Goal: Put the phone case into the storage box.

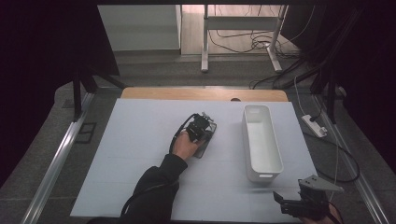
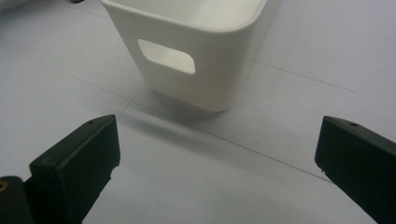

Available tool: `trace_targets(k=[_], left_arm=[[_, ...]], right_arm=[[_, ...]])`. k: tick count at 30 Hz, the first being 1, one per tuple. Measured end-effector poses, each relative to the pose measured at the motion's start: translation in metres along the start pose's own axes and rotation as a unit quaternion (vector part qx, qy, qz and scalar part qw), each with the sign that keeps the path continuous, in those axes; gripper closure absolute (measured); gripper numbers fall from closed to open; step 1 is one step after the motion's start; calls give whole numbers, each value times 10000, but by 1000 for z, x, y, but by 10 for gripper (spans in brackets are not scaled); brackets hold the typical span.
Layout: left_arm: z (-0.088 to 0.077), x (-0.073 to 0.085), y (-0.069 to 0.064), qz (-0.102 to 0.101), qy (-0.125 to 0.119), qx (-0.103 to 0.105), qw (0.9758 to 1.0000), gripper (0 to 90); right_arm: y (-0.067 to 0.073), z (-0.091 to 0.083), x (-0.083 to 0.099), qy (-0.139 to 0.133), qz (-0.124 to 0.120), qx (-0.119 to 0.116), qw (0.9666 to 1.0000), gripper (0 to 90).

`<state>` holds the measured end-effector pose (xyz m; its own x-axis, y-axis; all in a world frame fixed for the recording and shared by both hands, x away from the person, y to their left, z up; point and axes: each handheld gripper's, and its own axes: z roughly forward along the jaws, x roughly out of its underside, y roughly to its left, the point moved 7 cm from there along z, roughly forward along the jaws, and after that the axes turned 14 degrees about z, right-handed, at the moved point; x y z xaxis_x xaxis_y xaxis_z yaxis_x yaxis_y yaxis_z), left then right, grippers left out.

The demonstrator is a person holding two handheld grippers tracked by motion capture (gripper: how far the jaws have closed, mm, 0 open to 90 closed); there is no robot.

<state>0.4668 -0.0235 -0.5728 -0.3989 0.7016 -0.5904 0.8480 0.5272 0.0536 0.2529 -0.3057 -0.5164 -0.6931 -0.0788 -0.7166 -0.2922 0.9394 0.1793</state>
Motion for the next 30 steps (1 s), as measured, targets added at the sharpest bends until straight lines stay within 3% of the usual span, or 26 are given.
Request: trace_targets(k=[5, 10, 20, 26, 30], left_arm=[[2, -1, -12, 107, 18, 85, 9999, 890], [0, -1, -11, 115, -3, 92, 9999, 890], [-32, -8, -12, 179, -181, 25, 9997, 888], [-44, -6, -11, 192, -185, -6, 9996, 772], [-50, 0, -5, 107, -154, -46, 9998, 575]], right_arm=[[0, 0, 0, 1, -2, 1, 10000, 3], [0, 0, 0, 2, -7, 3, 10000, 3], [0, 0, 0, 7, -5, 6, 10000, 3], [0, 0, 0, 14, -2, 9, 10000, 3], [0, 0, 0, 29, 1, 18, 10000, 3]])
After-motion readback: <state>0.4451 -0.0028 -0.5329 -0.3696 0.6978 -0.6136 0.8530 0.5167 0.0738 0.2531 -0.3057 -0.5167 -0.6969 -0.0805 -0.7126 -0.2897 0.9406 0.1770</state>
